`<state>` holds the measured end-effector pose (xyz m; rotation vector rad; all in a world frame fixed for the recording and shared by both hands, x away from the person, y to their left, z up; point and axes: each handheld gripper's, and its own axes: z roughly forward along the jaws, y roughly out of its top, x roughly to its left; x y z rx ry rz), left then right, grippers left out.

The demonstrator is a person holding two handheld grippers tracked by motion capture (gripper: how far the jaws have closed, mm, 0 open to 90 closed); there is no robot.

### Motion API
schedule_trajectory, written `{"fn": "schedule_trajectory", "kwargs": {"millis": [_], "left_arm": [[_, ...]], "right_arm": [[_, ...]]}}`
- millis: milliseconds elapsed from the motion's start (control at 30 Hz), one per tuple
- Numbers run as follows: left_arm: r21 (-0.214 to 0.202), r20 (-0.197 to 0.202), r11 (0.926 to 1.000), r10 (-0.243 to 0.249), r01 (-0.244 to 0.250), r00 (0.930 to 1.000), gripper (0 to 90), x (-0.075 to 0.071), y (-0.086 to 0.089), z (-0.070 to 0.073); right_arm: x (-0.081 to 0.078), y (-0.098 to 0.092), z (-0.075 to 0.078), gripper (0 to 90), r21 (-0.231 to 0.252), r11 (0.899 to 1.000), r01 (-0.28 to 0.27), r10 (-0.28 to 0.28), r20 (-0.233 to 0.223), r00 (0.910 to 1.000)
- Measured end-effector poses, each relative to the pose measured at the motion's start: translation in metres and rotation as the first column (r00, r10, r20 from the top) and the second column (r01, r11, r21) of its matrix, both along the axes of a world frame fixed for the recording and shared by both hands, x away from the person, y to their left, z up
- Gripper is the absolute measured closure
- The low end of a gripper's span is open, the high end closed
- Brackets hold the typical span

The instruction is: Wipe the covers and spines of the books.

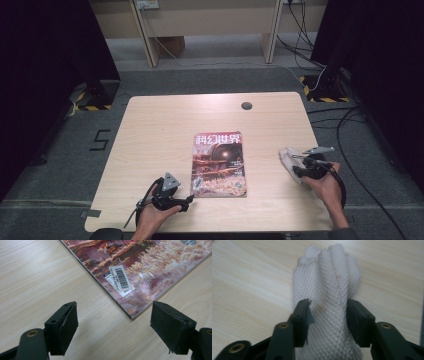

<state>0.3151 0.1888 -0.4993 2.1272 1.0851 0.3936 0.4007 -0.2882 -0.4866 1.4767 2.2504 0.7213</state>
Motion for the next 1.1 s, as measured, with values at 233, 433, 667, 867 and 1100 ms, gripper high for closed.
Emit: {"fn": "schedule_trajectory", "kwargs": {"millis": [233, 433, 667, 867, 1100], "left_arm": [[0.003, -0.001, 1.0, 0.006, -0.006, 1.0, 21.6, 0.001, 0.0, -0.001], [0.0, 0.0, 1.0, 0.004, -0.004, 1.0, 21.6, 0.002, 0.0, -0.001], [-0.004, 0.001, 1.0, 0.002, -0.002, 1.0, 21.6, 0.002, 0.0, 0.0], [-0.006, 0.002, 1.0, -0.002, 0.002, 1.0, 21.6, 0.001, -0.001, 0.0], [-0.016, 0.004, 0.9999, -0.001, 0.001, 1.0, 21.4, 0.001, 0.001, 0.001]], "right_arm": [[0.006, 0.008, -0.003, 62.0, 0.045, 0.999, 0.002, -0.002, -0.01, 1.0], [0.02, 0.029, -0.005, 61.3, 0.067, 0.998, 0.001, -0.001, -0.007, 1.0], [0.037, 0.054, -0.006, 59.1, 0.08, 0.997, -0.005, 0.005, -0.007, 1.0], [0.042, 0.063, -0.005, 51.4, 0.073, 0.997, -0.004, 0.004, 0.006, 1.0], [0.026, 0.061, 0.012, 40.6, 0.089, 0.996, -0.025, 0.019, 0.067, 0.9976]]}}
